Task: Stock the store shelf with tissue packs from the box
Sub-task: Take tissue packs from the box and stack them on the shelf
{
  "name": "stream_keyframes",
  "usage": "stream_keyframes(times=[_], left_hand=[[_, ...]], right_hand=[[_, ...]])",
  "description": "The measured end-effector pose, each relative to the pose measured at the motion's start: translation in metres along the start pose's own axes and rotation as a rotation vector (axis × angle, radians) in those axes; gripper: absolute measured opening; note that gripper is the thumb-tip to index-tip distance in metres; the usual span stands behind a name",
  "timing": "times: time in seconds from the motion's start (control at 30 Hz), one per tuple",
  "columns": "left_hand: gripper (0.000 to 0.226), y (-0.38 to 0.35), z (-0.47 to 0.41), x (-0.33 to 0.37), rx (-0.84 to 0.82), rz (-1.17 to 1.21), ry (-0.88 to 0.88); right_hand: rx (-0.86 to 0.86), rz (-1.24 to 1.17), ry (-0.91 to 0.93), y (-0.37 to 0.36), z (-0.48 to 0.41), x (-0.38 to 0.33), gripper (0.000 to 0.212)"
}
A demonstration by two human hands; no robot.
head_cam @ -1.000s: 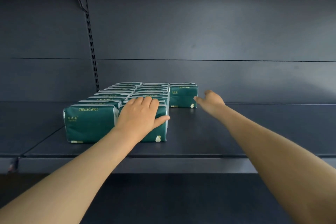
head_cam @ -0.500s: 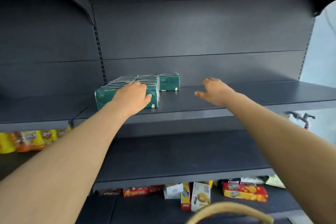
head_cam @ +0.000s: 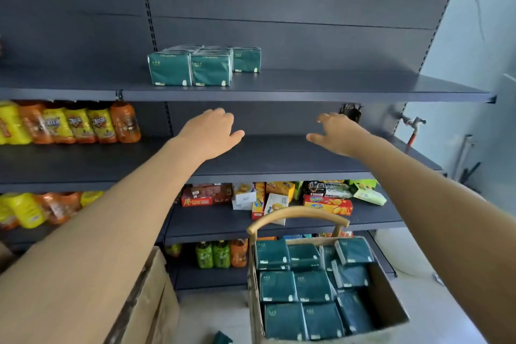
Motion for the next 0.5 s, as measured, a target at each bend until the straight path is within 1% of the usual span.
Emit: stream_keyframes(times=[0.13,0.3,0.37,0.5], left_hand=[[0.049,-0.038,0.032,0.02,-0.042,0.056,0.021],[0.046,-0.112,0.063,0.046,-0.164,0.082,0.074],[0.047,-0.143,0.074,0.055,-0.211,0.089,0.109],[0.046,-0.21,0.099,0.074,-0.321,0.123,0.189]], right_hand=[[-0.086,0.002,0.029,-0.054,0.037,0.013,0.06],[-0.247,0.025,0.089,-0.143,0.069,0.037,0.057],[-0.331,0.039,0.12,-0.183,0.079,0.047,0.056],[-0.52,0.048,0.167,-0.262,0.098,0.07,0.063]])
Point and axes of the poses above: each hand's wrist, its own z-axis away from the middle knuckle, its own y-axis out of the back of the hand, x = y × z, the point moved 9 cm from there along -z, towards the middle knuckle, and after that the axes turned 4 degrees about x, right-handed, at the moved point
